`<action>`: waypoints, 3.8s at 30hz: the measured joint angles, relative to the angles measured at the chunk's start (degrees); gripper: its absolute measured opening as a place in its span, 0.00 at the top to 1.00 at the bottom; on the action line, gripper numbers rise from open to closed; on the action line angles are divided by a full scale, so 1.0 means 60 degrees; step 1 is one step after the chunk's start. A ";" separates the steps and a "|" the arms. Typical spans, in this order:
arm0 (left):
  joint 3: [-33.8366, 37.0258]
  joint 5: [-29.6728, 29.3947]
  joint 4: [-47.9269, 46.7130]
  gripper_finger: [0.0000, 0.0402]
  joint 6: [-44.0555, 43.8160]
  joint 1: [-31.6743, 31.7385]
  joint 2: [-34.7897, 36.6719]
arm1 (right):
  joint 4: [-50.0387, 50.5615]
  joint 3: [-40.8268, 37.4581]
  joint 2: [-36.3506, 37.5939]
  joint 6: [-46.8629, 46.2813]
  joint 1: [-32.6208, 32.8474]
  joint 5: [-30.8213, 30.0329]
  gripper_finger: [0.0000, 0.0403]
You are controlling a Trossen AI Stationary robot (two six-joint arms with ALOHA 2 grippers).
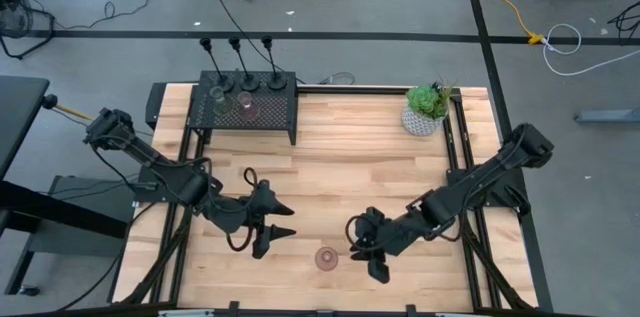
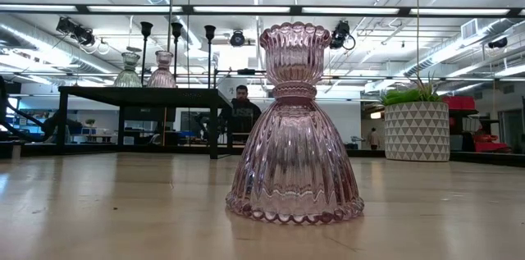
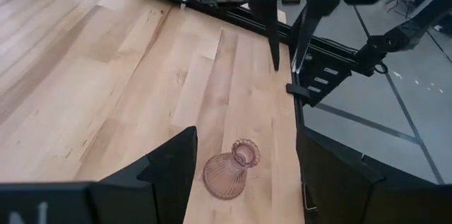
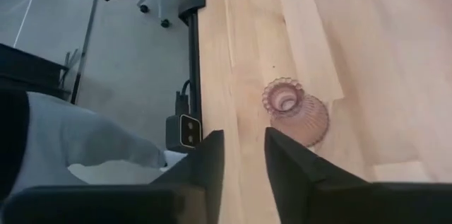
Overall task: Pick & Place candle stick holders
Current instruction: Put the pink glass candle holder on the shelf aligned with the other pink glass candle holder
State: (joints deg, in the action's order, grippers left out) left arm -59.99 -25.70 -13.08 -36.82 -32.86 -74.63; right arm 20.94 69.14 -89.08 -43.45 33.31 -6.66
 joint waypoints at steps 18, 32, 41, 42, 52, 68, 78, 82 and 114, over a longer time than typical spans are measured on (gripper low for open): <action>0.0000 0.0004 0.0044 0.39 -0.0262 0.0000 0.0005 | -0.0579 0.0000 -0.2092 0.0688 0.0051 -0.0378 0.38; -0.0002 0.0001 0.0047 0.39 -0.0510 0.0000 0.0007 | -0.1714 0.0000 -0.3136 0.1402 -0.0220 -0.0914 0.29; 0.0000 -0.0028 0.0016 0.39 -0.0503 0.0000 0.0007 | -0.2798 0.0011 -0.3747 0.1389 -0.0228 -0.0793 0.28; 0.0000 -0.0028 0.0011 0.39 -0.0500 0.0000 0.0007 | -0.2829 0.0011 -0.3810 0.1389 -0.0228 -0.0803 0.28; 0.0000 -0.0031 -0.0113 0.39 -0.0495 0.0000 0.0007 | -0.3317 0.0011 -0.4171 0.1425 -0.0239 -0.1353 0.28; -0.0001 -0.0031 -0.0157 0.39 -0.0492 0.0004 0.0007 | -0.3478 0.0007 -0.4226 0.1496 -0.0301 -0.2225 0.36; -0.0002 -0.0039 -0.0157 0.39 -0.0491 0.0003 0.0007 | -0.3362 0.0018 -0.4197 0.1324 -0.0334 -0.2524 0.71; 0.0000 -0.0075 -0.0157 0.39 -0.0481 0.0004 0.0007 | -0.3324 0.0018 -0.4197 0.1310 -0.0356 -0.2594 0.72; -0.0002 -0.1000 0.0487 0.39 -0.0392 0.0074 0.0007 | -0.2932 0.0038 0.0483 0.1876 -0.1695 -0.2909 0.72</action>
State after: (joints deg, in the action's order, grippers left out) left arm -60.00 -31.70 -10.16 -39.17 -32.42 -74.59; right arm 3.35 69.37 -86.18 -32.19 23.15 -24.11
